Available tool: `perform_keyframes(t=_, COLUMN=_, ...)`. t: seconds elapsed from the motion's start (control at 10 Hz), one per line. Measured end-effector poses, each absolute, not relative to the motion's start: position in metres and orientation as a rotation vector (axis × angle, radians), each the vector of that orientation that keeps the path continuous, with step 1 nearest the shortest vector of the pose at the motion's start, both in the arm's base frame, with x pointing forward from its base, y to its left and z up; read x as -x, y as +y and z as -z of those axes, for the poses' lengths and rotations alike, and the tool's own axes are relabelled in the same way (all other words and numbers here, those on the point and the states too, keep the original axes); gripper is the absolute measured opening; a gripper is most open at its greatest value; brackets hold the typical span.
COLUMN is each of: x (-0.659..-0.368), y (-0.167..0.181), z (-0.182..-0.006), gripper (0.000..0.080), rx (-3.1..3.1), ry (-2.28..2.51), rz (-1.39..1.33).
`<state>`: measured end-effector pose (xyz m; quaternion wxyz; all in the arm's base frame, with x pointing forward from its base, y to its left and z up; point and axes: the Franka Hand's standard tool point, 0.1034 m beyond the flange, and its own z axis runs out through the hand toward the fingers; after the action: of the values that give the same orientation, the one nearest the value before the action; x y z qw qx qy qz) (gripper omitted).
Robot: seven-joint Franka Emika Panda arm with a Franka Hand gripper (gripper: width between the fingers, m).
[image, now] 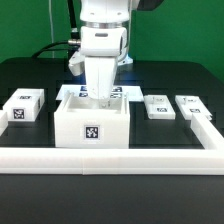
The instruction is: Assemble cabinet
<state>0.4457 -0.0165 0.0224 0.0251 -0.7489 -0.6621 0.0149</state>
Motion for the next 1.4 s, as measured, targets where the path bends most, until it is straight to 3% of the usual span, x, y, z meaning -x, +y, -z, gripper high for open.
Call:
perform_keyframes(t=0.6, x=-0.446, y=-0.017, z=-0.022, gripper=0.0274, rx=2.313, ry=-2.050, rz=-0.047)
perform_keyframes(t=1.4, x=-0.469, y=-0.012, z=-0.023, gripper=0.0274, rx=2.209, ry=-2.173, rz=-0.048)
